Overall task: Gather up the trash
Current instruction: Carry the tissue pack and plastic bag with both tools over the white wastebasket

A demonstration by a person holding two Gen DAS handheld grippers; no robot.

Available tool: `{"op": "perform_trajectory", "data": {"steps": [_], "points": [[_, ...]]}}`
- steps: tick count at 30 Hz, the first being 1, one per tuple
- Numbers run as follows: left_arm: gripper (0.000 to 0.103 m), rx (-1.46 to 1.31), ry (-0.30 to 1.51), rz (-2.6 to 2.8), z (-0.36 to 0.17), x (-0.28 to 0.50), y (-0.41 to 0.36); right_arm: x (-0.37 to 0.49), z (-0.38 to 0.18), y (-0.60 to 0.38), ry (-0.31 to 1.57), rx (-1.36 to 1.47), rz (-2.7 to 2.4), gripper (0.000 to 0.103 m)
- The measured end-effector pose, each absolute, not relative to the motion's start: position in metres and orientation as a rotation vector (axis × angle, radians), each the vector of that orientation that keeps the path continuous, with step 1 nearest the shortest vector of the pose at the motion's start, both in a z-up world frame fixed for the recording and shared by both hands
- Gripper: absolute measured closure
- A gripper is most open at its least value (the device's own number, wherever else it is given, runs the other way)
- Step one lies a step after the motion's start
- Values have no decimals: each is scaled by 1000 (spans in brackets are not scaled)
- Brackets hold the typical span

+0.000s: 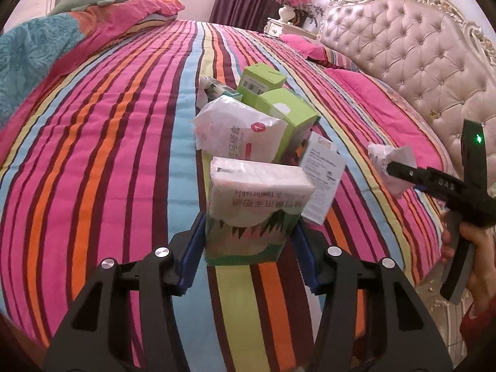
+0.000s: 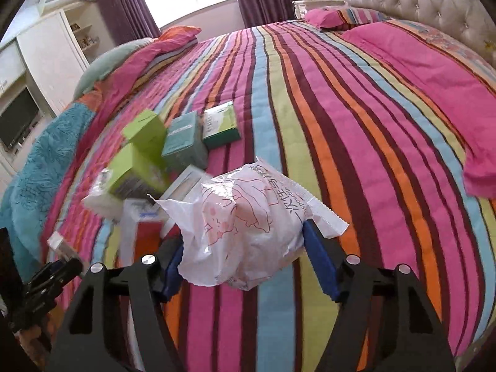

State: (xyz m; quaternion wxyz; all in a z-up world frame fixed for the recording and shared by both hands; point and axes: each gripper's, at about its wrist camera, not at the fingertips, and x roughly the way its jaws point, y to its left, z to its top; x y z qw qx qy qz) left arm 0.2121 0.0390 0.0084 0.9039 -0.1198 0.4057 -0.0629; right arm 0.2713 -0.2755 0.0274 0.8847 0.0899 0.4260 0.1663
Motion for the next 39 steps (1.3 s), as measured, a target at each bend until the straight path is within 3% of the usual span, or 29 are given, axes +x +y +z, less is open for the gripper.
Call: {"op": "perform_trajectory", "data": {"steps": [18, 39], "points": [[51, -130, 913, -265, 5, 54, 13, 92, 31, -262, 895, 148, 461, 37], [51, -258, 1520, -342, -144, 40, -21, 63, -148, -214, 1574, 403, 369, 37]]}}
